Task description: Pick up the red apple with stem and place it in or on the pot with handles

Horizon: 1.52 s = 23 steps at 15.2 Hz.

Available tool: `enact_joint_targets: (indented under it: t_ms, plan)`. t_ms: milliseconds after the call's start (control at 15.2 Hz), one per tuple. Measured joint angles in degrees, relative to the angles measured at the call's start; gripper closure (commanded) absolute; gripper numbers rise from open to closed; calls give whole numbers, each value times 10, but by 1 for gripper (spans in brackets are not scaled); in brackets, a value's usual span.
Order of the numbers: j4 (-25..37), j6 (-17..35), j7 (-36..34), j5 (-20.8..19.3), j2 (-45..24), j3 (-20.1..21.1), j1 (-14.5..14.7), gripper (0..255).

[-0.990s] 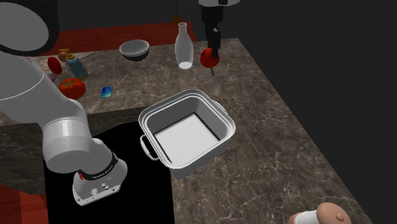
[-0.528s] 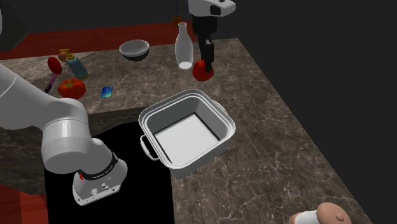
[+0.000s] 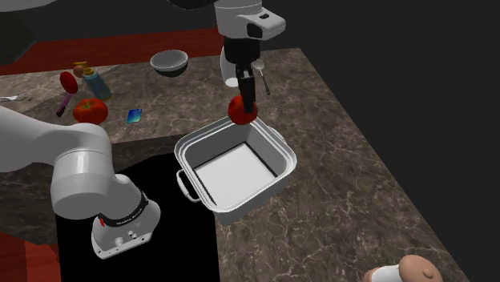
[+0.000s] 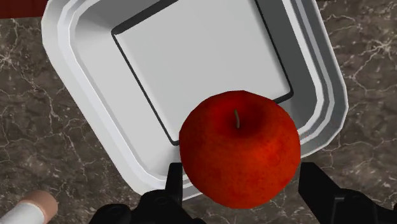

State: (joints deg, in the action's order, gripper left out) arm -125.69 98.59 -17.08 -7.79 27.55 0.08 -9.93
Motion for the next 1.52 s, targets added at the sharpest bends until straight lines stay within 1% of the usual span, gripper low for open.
enact_joint_targets:
  t_ms: [198,396,1254,1518]
  plan:
    - [-29,-10,34,-12,44,-25,-12,255]
    - [-53,3,41,-17,56,-32,-16,255]
    - [-156,104,30,-25,57,-39,-18,255]
    - [-162,114,29,-25,53,-39,-18,255]
